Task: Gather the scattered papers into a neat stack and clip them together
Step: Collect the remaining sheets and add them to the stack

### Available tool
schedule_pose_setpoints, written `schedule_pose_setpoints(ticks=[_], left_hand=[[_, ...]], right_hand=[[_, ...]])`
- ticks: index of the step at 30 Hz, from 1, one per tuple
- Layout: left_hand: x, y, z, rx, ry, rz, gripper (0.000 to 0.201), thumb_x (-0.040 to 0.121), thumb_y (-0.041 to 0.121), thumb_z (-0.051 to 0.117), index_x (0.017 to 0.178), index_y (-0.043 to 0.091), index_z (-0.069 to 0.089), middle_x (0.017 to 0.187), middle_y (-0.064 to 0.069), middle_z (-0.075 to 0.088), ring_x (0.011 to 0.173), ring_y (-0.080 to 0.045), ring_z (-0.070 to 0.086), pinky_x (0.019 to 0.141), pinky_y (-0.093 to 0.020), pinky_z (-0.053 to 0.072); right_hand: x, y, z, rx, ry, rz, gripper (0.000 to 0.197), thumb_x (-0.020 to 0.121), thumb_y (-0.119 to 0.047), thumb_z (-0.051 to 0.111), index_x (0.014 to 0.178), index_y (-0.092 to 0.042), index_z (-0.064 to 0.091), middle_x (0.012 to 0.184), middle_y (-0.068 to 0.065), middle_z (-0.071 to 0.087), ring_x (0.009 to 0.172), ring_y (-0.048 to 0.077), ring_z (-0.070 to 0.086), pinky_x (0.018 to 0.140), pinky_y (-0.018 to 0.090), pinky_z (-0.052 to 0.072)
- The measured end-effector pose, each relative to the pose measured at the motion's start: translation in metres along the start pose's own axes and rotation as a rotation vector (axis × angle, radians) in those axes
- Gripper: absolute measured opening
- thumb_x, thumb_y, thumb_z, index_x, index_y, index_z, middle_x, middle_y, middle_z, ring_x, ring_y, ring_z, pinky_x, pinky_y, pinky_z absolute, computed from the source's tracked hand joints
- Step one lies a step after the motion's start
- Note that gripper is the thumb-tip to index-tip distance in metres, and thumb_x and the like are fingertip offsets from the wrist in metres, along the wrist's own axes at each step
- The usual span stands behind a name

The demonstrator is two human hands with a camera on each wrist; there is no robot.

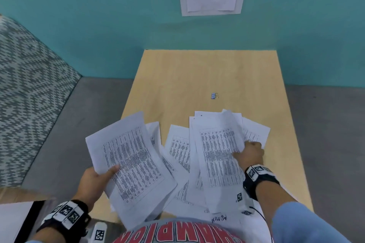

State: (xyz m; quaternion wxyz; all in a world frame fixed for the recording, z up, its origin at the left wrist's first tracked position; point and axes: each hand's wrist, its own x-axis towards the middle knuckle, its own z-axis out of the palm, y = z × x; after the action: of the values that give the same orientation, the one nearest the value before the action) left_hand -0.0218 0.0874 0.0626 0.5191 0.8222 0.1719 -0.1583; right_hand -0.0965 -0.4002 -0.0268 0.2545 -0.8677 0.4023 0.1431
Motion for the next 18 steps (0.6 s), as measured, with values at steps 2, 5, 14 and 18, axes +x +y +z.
schedule_pose_setpoints(ticks=[2, 5, 14, 18], left_hand=[[-0.003, -0.009, -0.009, -0.038, -0.008, -0.027, 0.034, 0.08, 0.036, 0.089, 0.108, 0.018, 0.08, 0.108, -0.008, 0.083, 0.099, -0.036, 0.079, 0.094, -0.061, 0.06], [-0.008, -0.015, -0.02, -0.072, -0.024, -0.032, 0.041, 0.076, 0.046, 0.093, 0.108, 0.022, 0.082, 0.11, -0.007, 0.083, 0.1, -0.035, 0.08, 0.093, -0.061, 0.06], [-0.016, -0.007, -0.022, -0.062, -0.007, -0.014, 0.029, 0.088, 0.024, 0.085, 0.112, 0.01, 0.079, 0.106, -0.008, 0.084, 0.097, -0.031, 0.082, 0.093, -0.057, 0.062], [-0.013, 0.001, -0.015, -0.052, -0.011, -0.015, 0.026, 0.089, 0.021, 0.084, 0.112, 0.009, 0.078, 0.104, -0.006, 0.085, 0.097, -0.027, 0.082, 0.09, -0.051, 0.064]], right_hand=[[0.001, -0.004, 0.003, -0.009, -0.008, 0.043, 0.062, 0.08, -0.035, 0.086, 0.126, -0.001, 0.064, 0.137, 0.023, 0.046, 0.121, 0.045, 0.051, 0.101, 0.048, 0.052], [0.007, -0.014, 0.001, 0.087, -0.042, 0.026, 0.061, 0.079, -0.021, 0.087, 0.128, 0.002, 0.058, 0.129, 0.024, 0.051, 0.114, 0.043, 0.059, 0.096, 0.047, 0.056], [0.009, -0.023, -0.001, 0.194, -0.158, 0.03, 0.035, 0.086, -0.009, 0.079, 0.113, -0.001, 0.057, 0.097, 0.015, 0.064, 0.085, 0.031, 0.063, 0.07, 0.032, 0.052], [-0.002, -0.006, -0.01, 0.395, -0.109, 0.003, 0.033, 0.089, -0.014, 0.076, 0.116, -0.001, 0.063, 0.093, 0.016, 0.067, 0.071, 0.025, 0.058, 0.059, 0.027, 0.042]])
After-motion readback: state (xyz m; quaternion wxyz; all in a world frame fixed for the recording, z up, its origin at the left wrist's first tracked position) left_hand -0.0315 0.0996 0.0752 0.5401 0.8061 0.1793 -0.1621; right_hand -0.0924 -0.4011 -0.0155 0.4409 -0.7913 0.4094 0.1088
